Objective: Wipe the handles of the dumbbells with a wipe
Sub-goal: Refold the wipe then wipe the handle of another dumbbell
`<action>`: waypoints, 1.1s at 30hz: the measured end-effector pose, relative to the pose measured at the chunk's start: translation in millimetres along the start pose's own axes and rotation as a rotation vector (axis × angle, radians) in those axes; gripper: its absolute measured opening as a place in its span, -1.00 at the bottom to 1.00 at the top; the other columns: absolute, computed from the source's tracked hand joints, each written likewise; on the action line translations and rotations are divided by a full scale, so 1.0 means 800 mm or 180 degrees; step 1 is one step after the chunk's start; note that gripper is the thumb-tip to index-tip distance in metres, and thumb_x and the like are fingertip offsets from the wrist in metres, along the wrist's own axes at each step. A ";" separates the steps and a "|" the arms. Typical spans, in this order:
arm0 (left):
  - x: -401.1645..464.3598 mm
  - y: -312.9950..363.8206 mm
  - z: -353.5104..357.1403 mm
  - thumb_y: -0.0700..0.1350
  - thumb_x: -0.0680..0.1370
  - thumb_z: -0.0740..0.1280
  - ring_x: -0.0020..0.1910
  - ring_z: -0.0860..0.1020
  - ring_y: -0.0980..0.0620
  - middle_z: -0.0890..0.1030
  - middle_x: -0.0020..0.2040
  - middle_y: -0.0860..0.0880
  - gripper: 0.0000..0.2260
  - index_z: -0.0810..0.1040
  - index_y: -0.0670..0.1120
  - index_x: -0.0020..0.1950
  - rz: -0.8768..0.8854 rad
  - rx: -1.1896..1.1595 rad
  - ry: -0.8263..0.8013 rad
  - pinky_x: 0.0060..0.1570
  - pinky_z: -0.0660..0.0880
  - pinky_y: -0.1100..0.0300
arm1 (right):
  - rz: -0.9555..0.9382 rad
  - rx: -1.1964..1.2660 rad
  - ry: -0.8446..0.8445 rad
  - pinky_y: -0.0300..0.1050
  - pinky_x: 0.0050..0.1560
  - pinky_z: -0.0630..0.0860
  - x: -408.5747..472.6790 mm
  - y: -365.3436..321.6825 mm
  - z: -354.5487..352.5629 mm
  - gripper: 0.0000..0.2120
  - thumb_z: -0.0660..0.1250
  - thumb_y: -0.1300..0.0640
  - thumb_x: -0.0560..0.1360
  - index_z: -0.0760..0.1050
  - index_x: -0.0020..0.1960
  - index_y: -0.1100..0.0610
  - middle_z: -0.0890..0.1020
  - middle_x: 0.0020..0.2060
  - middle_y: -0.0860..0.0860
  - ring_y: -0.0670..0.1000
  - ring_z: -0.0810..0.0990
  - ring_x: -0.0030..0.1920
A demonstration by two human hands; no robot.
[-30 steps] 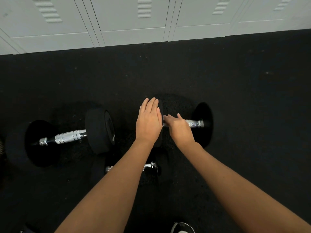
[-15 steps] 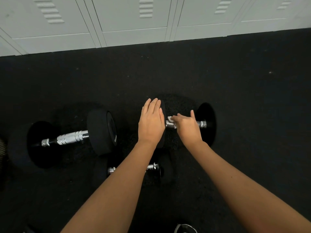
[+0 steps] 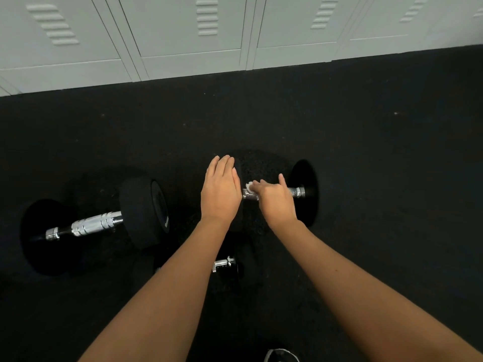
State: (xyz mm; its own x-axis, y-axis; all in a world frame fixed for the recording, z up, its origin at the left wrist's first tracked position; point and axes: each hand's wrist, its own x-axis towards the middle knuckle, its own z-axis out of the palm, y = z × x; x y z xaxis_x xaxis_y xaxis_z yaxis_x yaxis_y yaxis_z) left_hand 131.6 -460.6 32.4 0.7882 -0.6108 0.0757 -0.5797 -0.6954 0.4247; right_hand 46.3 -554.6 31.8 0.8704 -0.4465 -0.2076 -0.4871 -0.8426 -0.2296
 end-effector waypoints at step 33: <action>-0.004 0.000 0.002 -0.08 0.60 -0.08 0.39 0.34 -0.08 0.50 0.30 -0.14 -0.55 0.44 -0.24 0.31 -0.0026 -0.0209 0.0168 0.36 0.33 0.04 | 0.0142 0.0113 0.0293 0.10 0.47 -0.07 0.007 -0.002 0.009 -0.69 0.25 0.34 0.48 0.55 0.16 0.09 0.66 -0.03 0.04 0.07 0.59 0.11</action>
State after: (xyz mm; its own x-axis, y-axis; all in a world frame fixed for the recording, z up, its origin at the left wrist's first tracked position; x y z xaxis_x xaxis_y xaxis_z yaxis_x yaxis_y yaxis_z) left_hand 128.8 -459.3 31.0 0.8037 -0.5832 0.1186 -0.5597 -0.6730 0.4836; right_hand 51.3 -553.4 24.6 0.8498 -0.5106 -0.1306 -0.5265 -0.8107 -0.2560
